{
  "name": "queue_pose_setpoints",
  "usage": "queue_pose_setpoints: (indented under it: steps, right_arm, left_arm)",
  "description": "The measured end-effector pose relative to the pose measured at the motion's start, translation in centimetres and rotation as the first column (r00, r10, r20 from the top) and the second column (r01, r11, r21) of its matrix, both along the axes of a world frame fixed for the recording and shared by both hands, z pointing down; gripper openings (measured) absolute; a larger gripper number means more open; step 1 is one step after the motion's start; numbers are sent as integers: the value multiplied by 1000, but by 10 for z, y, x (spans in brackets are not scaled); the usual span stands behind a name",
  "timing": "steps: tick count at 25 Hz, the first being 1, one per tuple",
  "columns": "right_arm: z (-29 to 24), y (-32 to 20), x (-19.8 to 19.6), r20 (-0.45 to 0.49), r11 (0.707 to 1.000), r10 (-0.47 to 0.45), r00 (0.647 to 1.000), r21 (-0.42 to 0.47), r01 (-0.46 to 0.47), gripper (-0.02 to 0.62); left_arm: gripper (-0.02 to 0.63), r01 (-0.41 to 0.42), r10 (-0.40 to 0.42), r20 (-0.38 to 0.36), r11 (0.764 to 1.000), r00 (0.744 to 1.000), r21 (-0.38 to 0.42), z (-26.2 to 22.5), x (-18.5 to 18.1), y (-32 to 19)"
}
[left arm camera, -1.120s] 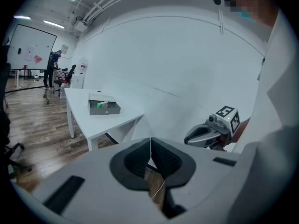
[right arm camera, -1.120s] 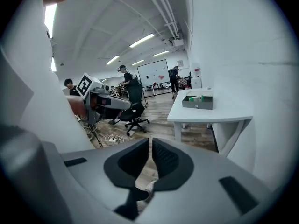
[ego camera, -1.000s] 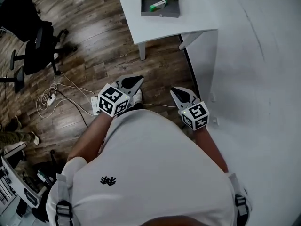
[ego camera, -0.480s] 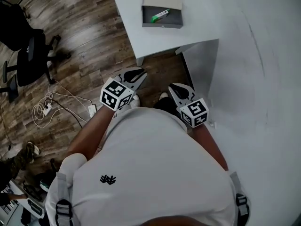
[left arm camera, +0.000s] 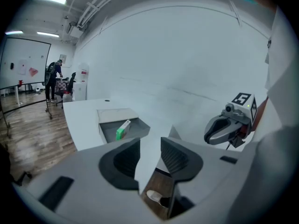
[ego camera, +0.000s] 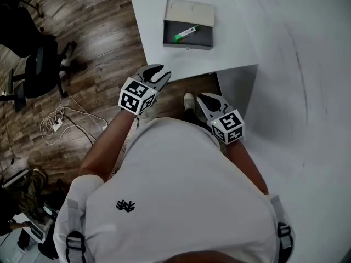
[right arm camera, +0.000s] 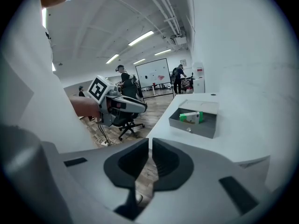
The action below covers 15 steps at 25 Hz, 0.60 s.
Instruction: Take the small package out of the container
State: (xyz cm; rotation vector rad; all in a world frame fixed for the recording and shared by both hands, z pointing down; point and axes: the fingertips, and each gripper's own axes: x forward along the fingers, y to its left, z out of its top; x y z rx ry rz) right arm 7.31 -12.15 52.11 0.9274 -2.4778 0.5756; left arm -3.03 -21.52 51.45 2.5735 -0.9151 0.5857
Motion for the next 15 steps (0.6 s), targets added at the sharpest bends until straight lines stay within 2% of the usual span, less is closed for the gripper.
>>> queue_pose_setpoints:
  steps: [5, 12, 15]
  right_arm:
    - [-7, -46, 30, 10, 999, -46, 999, 15, 46, 12]
    - [-1, -90, 71, 39, 998, -66, 997, 4, 66, 12]
    - [8, -101, 90, 39, 997, -77, 996, 2, 77, 32]
  left_arm:
    - [143, 28, -31, 78, 999, 996, 38, 1, 20, -58]
    - [158, 52, -55, 218, 998, 974, 21, 33, 42, -127]
    - [163, 48, -50, 272, 999, 961, 14, 55, 52, -150]
